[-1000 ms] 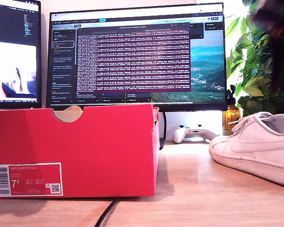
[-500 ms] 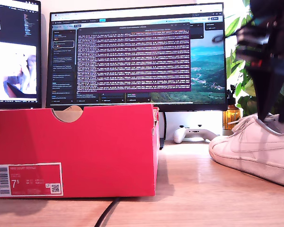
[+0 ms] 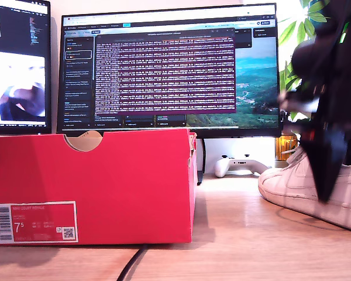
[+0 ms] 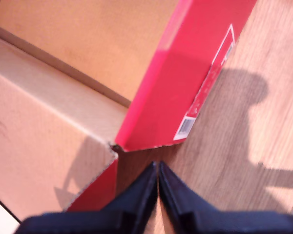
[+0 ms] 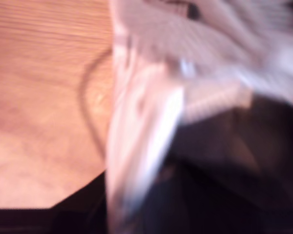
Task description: Pack the white shoes by picking the first shoe and placing it inside the red shoebox, left side, then picking and rotating the second shoe and placing it in the shoebox
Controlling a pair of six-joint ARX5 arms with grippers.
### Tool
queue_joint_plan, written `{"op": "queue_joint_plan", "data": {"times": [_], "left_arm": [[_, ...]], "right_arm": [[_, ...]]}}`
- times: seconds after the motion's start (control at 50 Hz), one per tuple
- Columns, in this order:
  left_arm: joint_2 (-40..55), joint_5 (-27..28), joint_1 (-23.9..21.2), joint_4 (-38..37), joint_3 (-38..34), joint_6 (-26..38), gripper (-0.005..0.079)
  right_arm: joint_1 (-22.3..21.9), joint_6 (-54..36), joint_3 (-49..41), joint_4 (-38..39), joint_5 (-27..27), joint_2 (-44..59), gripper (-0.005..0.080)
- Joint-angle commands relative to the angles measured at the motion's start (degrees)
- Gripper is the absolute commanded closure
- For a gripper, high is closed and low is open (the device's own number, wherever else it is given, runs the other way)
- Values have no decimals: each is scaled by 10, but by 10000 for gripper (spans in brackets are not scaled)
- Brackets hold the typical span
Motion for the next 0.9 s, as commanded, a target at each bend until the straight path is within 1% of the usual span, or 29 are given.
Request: {"op": "queue_joint_plan", "data": {"times": [0.0,0.02,0.04,0.06,0.08,0.16,0.28,0.4,0.56,0.74,0.88], "left_arm": [[2,1,-2,-1,2,2,762],[2,1,-2,-1,2,2,762],[2,1,-2,-1,2,2,762],[2,1,-2,-1,2,2,762],[2,1,-2,-1,2,2,762],[2,1,-2,-1,2,2,762],[2,1,-2,-1,2,2,762],[2,1,-2,-1,2,2,762],[2,1,-2,-1,2,2,762],[2,1,-2,-1,2,2,762],[2,1,-2,-1,2,2,762]], "right_arm": [[3,-2,1,28,2,5,725],[3,0,1,31,2,5,780],[3,1,1,38,2,5,759],[3,5,1,39,2,5,755],[3,7,2,39,2,4,766],[3,19,5,35,2,4,765],[5,34,22,3,1,-1,765],[18,52,48,-14,-4,-21,765],[41,117,88,-13,-23,-56,765],[74,173,127,9,-51,-85,765],[107,227,143,53,-81,-97,765]]}}
